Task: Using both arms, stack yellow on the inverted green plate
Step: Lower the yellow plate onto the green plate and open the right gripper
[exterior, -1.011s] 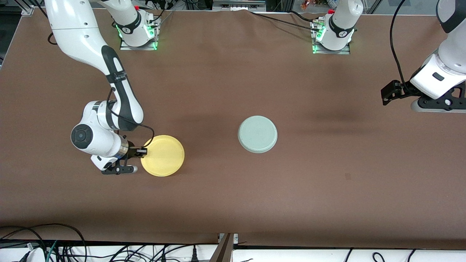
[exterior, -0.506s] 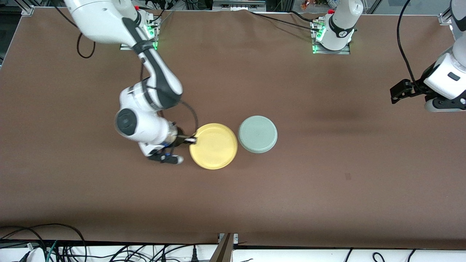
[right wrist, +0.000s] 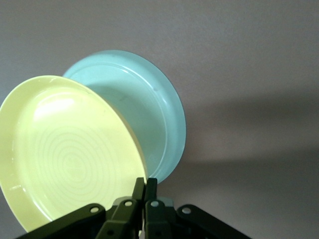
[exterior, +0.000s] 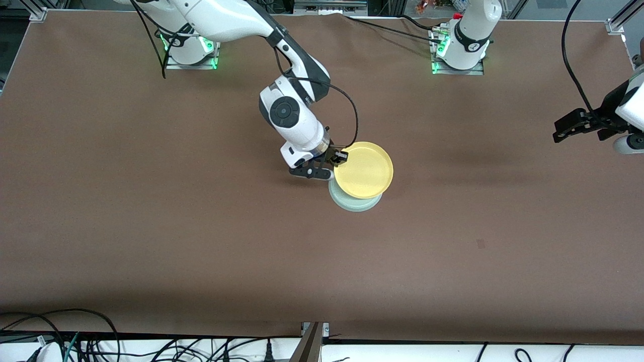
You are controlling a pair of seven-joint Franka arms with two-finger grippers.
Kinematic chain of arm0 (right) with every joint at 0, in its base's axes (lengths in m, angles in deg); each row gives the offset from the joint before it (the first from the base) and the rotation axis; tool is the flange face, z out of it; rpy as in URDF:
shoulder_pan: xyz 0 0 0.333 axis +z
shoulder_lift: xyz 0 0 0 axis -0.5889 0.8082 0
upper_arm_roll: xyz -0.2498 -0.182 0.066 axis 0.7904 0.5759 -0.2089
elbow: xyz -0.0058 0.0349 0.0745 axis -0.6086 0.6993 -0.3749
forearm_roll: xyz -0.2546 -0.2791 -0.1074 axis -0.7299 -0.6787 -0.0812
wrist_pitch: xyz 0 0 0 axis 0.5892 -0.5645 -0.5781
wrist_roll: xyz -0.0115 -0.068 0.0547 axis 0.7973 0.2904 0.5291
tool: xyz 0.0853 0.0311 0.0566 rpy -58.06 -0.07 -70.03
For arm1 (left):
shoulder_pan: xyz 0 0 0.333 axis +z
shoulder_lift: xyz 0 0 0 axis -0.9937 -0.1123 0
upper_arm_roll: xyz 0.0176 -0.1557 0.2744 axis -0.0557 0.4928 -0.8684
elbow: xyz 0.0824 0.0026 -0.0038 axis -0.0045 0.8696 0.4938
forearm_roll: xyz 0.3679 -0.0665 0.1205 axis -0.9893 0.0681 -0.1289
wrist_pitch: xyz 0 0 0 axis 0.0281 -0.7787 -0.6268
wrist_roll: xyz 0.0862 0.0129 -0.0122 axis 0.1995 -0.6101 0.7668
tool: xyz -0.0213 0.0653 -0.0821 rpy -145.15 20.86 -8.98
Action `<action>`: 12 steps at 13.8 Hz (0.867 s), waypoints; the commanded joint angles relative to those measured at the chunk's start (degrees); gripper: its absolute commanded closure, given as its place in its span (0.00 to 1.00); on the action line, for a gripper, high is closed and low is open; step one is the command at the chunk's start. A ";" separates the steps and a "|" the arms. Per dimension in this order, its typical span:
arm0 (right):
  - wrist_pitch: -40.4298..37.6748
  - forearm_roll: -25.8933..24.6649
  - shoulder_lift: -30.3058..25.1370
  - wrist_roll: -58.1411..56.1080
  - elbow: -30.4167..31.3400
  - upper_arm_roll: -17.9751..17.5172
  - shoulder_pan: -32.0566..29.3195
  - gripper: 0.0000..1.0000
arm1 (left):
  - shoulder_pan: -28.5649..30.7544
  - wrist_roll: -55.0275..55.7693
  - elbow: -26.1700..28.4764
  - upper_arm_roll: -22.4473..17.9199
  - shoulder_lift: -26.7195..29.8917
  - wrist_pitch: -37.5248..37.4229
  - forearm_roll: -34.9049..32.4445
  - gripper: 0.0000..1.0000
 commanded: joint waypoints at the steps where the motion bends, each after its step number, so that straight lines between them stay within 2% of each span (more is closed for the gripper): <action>1: 3.37 -0.06 0.49 1.14 1.07 1.15 0.53 1.00 | 1.21 -3.78 3.21 1.11 3.22 0.10 0.32 0.00; 5: 3.38 -0.50 0.58 0.97 0.63 1.85 0.35 1.00 | 0.51 -7.22 3.03 1.11 3.22 0.37 -2.93 0.00; 11: 5.84 -1.38 2.60 1.23 0.54 1.85 0.44 1.00 | 0.68 -13.53 3.21 1.02 3.75 -0.33 -3.11 0.00; 12: 5.84 -1.37 2.61 1.32 0.54 1.85 0.44 0.97 | 0.69 -13.81 3.21 1.02 3.75 -0.33 -3.11 0.00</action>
